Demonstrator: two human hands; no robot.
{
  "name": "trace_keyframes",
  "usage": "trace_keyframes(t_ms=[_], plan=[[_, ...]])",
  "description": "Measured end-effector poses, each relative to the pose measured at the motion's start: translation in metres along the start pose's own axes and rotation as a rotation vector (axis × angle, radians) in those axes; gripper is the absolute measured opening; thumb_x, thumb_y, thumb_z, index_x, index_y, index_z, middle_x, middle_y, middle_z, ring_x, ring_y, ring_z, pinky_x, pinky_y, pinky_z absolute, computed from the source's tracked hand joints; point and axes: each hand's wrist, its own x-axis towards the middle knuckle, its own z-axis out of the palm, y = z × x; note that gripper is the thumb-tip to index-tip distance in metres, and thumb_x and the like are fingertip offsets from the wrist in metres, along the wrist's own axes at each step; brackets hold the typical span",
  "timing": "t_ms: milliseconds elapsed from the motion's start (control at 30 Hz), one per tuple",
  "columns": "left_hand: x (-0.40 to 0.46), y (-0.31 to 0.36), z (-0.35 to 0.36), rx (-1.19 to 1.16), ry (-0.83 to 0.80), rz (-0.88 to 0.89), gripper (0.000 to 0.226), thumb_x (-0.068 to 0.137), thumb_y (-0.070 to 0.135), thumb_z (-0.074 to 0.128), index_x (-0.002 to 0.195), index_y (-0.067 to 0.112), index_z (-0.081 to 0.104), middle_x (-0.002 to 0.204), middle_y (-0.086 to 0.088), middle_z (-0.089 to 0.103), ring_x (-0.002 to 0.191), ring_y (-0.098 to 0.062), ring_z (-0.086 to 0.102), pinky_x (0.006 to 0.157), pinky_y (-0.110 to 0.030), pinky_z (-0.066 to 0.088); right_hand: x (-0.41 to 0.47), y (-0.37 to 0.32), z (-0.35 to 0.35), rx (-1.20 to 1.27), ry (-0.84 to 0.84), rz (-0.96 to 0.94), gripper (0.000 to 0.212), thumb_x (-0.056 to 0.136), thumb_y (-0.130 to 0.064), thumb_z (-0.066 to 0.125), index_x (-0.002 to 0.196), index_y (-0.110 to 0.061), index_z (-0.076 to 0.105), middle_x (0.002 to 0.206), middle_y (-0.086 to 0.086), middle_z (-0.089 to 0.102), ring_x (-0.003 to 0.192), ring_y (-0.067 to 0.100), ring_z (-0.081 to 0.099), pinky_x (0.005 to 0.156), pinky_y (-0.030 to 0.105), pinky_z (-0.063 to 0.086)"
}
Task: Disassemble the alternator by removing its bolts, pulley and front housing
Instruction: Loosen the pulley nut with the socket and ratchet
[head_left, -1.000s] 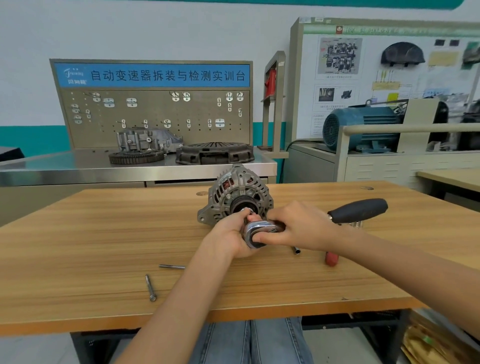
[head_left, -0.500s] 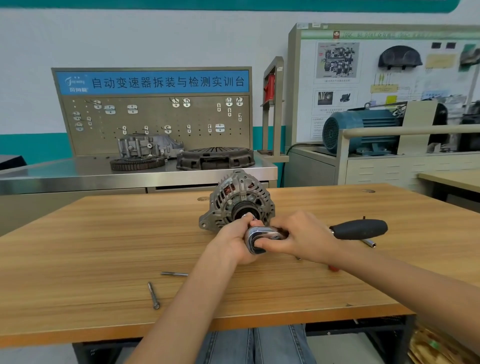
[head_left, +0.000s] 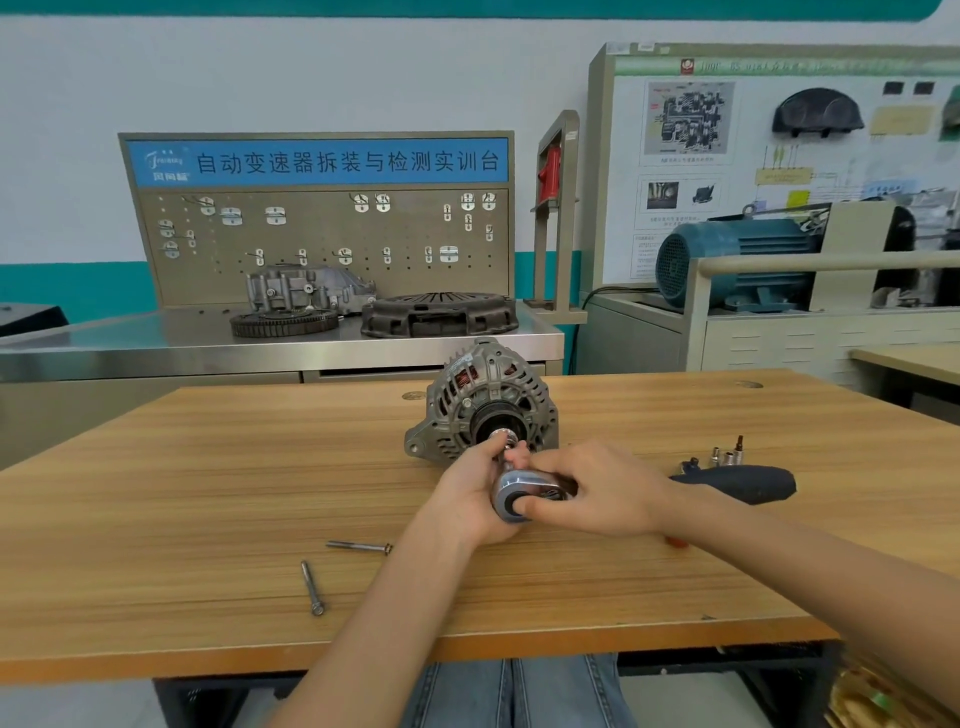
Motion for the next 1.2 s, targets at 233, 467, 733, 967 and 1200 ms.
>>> trace_keyframes(t_ms=[233,467,733,967,1200], plan=[[0.003,0.003,0.006,0.088,0.022,0.018,0.037,0.100,0.029,0.045,0.070,0.007,0.046,0.056,0.000,0.044,0.052,-0.011,0.043,0.055,-0.022,0.042,-0.012,-0.015,-0.001,0.054,0.092,-0.133,0.046,0.079,-0.061,0.045,0.094,-0.022,0.065,0.070,-0.005,0.064,0.060,0.006,0.057,0.056,0.026,0.043],[0.004,0.000,0.004,-0.077,-0.025,0.000,0.028,0.098,0.026,0.047,0.088,0.000,0.051,0.060,-0.007,0.052,0.045,-0.015,0.048,0.048,-0.025,0.051,0.003,0.016,-0.042,-0.006,0.278,0.234,0.030,0.092,-0.047,0.048,0.077,-0.022,0.052,0.062,-0.007,0.051,0.046,0.001,0.044,0.042,0.013,0.033],[0.007,-0.003,0.003,-0.158,-0.053,0.001,0.027,0.098,0.026,0.046,0.088,0.000,0.050,0.059,-0.007,0.049,0.046,-0.015,0.045,0.049,-0.029,0.051,0.004,0.083,-0.064,0.116,-0.018,0.722,0.025,0.094,-0.006,0.046,0.119,-0.007,0.046,0.080,0.008,0.053,0.067,0.015,0.052,0.052,0.021,0.043],[0.007,0.000,-0.001,-0.165,-0.056,-0.014,0.027,0.097,0.025,0.048,0.088,0.000,0.051,0.060,-0.008,0.050,0.044,-0.016,0.047,0.051,-0.030,0.052,0.012,0.101,-0.028,-0.403,-0.103,0.795,0.022,0.092,-0.014,0.055,0.112,-0.007,0.056,0.082,0.001,0.049,0.074,0.013,0.047,0.052,0.018,0.034],[0.008,0.000,0.000,-0.169,-0.059,-0.027,0.028,0.097,0.025,0.048,0.088,-0.001,0.051,0.060,-0.008,0.051,0.045,-0.015,0.047,0.050,-0.031,0.052,0.000,0.120,-0.040,-0.401,0.096,0.898,0.010,0.087,-0.003,0.049,0.081,-0.010,0.050,0.069,0.002,0.046,0.067,0.018,0.051,0.051,0.024,0.040]])
